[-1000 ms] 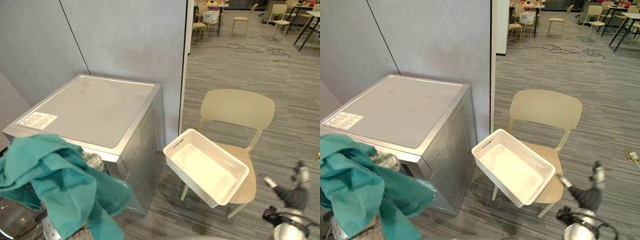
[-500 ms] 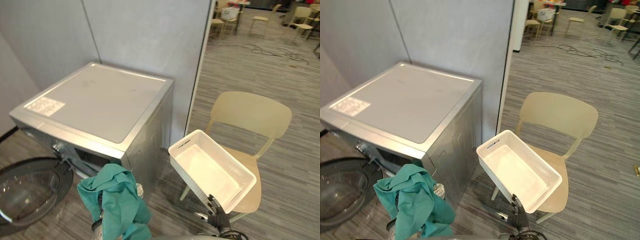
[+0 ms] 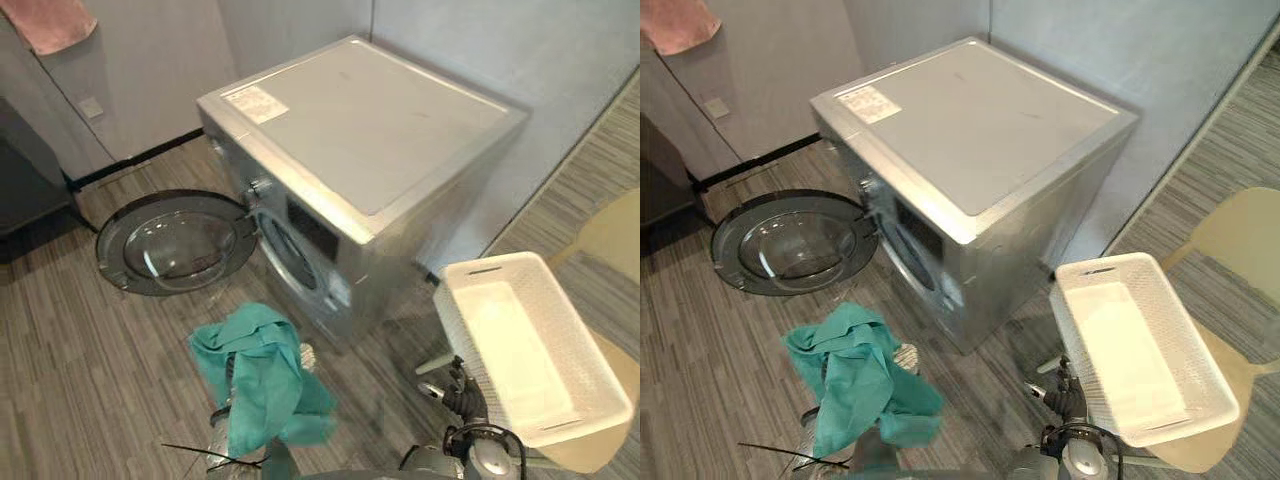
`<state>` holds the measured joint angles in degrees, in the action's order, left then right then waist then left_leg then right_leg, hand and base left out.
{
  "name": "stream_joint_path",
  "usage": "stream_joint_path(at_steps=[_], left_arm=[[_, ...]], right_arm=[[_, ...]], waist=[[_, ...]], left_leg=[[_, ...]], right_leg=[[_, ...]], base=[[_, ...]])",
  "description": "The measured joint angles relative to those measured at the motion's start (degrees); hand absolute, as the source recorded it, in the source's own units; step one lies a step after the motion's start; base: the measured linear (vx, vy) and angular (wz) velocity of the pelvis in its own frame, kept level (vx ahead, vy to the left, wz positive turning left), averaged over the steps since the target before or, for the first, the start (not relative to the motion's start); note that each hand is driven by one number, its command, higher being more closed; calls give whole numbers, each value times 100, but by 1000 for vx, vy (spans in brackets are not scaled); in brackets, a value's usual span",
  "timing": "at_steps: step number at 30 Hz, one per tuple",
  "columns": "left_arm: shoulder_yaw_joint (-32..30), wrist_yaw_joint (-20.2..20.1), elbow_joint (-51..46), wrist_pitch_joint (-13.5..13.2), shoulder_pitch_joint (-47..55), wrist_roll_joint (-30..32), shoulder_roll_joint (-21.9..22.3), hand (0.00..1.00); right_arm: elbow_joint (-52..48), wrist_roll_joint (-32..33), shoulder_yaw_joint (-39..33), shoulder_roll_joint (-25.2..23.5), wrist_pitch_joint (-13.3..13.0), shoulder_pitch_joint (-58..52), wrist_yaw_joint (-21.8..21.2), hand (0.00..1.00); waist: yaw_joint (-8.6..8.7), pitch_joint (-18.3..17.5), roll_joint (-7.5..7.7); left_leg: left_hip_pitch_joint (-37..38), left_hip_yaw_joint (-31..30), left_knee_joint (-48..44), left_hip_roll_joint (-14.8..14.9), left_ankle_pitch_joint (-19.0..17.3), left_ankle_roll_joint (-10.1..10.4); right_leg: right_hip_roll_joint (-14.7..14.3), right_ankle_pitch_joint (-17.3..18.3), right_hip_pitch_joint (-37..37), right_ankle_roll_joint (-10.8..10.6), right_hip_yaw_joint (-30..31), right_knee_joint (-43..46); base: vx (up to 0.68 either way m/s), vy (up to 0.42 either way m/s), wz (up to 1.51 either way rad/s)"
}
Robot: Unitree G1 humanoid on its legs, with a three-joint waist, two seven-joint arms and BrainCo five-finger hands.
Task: Pick up the laundry basket with both hands and put the clothes into the washing machine.
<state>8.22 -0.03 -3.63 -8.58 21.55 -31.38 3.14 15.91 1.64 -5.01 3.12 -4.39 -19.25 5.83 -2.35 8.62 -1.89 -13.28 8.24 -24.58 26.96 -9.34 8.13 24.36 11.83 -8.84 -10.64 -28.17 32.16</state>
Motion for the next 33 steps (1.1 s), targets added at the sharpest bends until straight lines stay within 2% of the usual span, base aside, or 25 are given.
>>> stream_joint_path(at_steps=[1, 2, 3, 4, 5, 6, 7, 9, 10, 13, 15, 16, 17, 19, 20, 21, 23, 26, 27, 28, 29, 30, 31, 32, 33], left_arm=[[48, 0, 15, 4, -65, -26, -81, 100], [84, 5, 61, 5, -190, -43, -246, 100], [95, 4, 80, -57, -272, -68, -433, 100], [112, 6, 110, -72, -331, -69, -459, 100], [52, 16, 244, -77, -484, -69, -606, 100], [13, 21, 345, -76, -560, -69, -675, 100], [-30, 57, 505, -76, -697, -68, -777, 100], [-38, 119, 560, -81, -765, -71, -818, 100], [-24, 117, 604, -100, -755, -74, -821, 100], [-8, 119, 868, -111, -785, -118, -828, 100], [82, 109, 948, -73, -773, -42, -823, 100], [110, 105, 953, -71, -784, -22, -813, 100], [212, 99, 1014, -69, -832, 64, -760, 100], [411, 88, 1111, -60, -889, 66, -758, 100], [512, 83, 1116, -58, -897, 67, -766, 100], [692, 31, 1136, -17, -917, 73, -694, 100], [802, -13, 1099, 12, -911, 72, -542, 100], [938, -129, 990, 59, -884, 68, -441, 100], [954, -140, 840, 76, -827, 66, -435, 100], [914, -148, 693, 77, -623, 66, -448, 100], [902, -150, 661, 78, -528, 66, -450, 100], [889, -149, 637, 79, -437, 60, -449, 100], [854, -136, 653, 86, -441, 61, -456, 100], [808, -127, 660, 86, -436, 61, -452, 100], [716, -105, 674, 80, -405, 55, -457, 100]], right_arm=[[23, 1, -14, -48, 50, 39, 32, 0], [40, 0, -44, -162, 117, 107, 48, 0], [-13, 27, -14, -340, 92, 155, 70, 0], [-12, 50, -12, -407, 95, 222, 81, 0], [47, 78, 61, -493, 93, 462, 140, 0], [138, 109, 103, -518, 96, 616, 152, 0], [320, 114, 229, -503, 101, 867, 164, 0], [707, 113, 350, -501, 108, 1166, 154, 0], [797, 112, 343, -496, 115, 1208, 143, 0], [781, 114, 331, -479, 84, 1232, 46, 0], [786, 126, 283, -476, 67, 1109, 6, 0], [773, 129, 257, -472, 62, 1069, 6, 0], [742, 261, 233, -438, 49, 960, 8, 0], [688, 338, 213, -429, 44, 803, 16, 0], [641, 354, 206, -428, 35, 712, 18, 0], [596, 424, 163, -397, 29, 549, 29, 0], [437, 502, 152, -377, 42, 368, 41, 0], [-212, 516, 165, -314, 34, 130, 38, 0], [-437, 521, 185, -266, 27, 31, 27, 0], [-505, 522, 234, -219, 29, -44, 25, 0], [-542, 522, 270, -206, 30, -89, 29, 0], [-569, 505, 300, -143, 33, -81, 28, 0], [-561, 495, 297, -130, 46, 22, 36, 0], [-556, 491, 300, -122, 48, 96, 35, 0], [-477, 470, 305, -107, 38, 256, 49, 0]], waist=[[-6, -10, 22], [-30, 5, 234], [-173, -101, 300], [-180, -107, 337], [-223, -136, 379], [-262, -133, 356], [-298, -92, 259], [-257, -125, 299], [-197, -160, 320], [-172, -213, 342], [-131, -216, 347], [-124, -216, 346], [29, -215, 349], [158, -228, 360], [236, -232, 373], [398, -230, 372], [381, -229, 173], [419, -176, -51], [407, -128, -134], [336, -124, -70], [288, -158, -90], [219, -172, -94], [119, -180, -45], [83, -182, -19], [41, -218, 63]], left_leg=[[-66, 29, -116, -53, 77, 693], [-289, 92, -576, -282, -87, 542], [-772, 156, -1286, -364, -466, 384], [-940, 200, -1539, -402, -608, 295], [-1208, 445, -1861, -431, -861, 55], [-1277, 550, -1903, -404, -942, -58], [-1313, 766, -1791, -439, -1021, -216], [-1214, 899, -1189, -870, -785, -518], [-1130, 893, -805, -1204, -601, -644], [-880, 849, -198, -1674, -318, -854], [-492, 685, 502, -2028, -38, -963], [-405, 660, 660, -2081, -24, -988], [-100, 534, 1083, -2255, 25, -1135], [140, 404, 1230, -2403, 34, -1121], [209, 356, 1186, -2489, 48, -1075], [298, 215, 946, -2570, -36, -949], [283, 295, 400, -2364, -255, -742], [-328, 233, -1782, -1927, -374, -609], [-691, 55, -2894, -1738, -70, -446], [-976, -64, -3656, -1648, 335, -414], [-1085, -84, -3901, -1592, 335, -367], [-1323, -119, -4119, -1479, 225, -516], [-1560, -254, -3743, -1310, 50, -757], [-1639, -380, -3380, -1212, -12, -809], [-1616, -710, -2179, -1093, 5, -768]], right_leg=[[91, -140, -3, -131, 33, -83], [235, -478, -5, -194, 113, -449], [174, -1211, 38, -118, 188, -1346], [157, -1588, 86, -93, 216, -1732], [107, -2660, 49, 129, 357, -2568], [61, -3301, 5, 422, 464, -2960], [-48, -3275, -174, 465, 677, -2875], [-367, -2074, -258, 111, 1379, -1911], [-626, -1428, -211, 86, 1762, -1426], [-1324, -406, -74, 113, 2696, -976], [-2135, 295, -89, 262, 3082, -903], [-2272, 362, -154, 370, 3035, -887], [-2697, 464, -441, 578, 2946, -850], [-2891, 406, -626, 660, 3010, -1037], [-2860, 194, -651, 898, 3024, -1130], [-2773, 140, -525, 1474, 2867, -960], [-2854, 159, -262, 1464, 2818, -1016], [-3073, 386, 159, 1619, 2831, -1010], [-3206, 658, 306, 1786, 2914, -844], [-3222, 847, 410, 1877, 3118, -664], [-3221, 887, 454, 1852, 3226, -631], [-3189, 927, 516, 1712, 3485, -612], [-3135, 959, 463, 1580, 3876, -591], [-3104, 965, 423, 1527, 4065, -597], [-3010, 1017, 342, 1404, 4447, -607]], base=[[11, 519, 8], [6, 668, -26], [-4, 800, -41], [-28, 840, -64], [-25, 573, -56], [-58, 682, -71], [-32, 512, -45], [-11, 609, 16], [25, 446, 54], [67, 325, 37], [37, 127, 30], [41, 26, 45], [29, -7, 38], [65, -41, 52], [151, -74, 85], [186, -65, 56], [194, -49, 2], [164, -30, -22], [120, 32, -46], [134, 72, -64], [213, 128, -92], [283, 161, -110], [368, 220, -120], [314, 221, -142], [325, 298, -118]])
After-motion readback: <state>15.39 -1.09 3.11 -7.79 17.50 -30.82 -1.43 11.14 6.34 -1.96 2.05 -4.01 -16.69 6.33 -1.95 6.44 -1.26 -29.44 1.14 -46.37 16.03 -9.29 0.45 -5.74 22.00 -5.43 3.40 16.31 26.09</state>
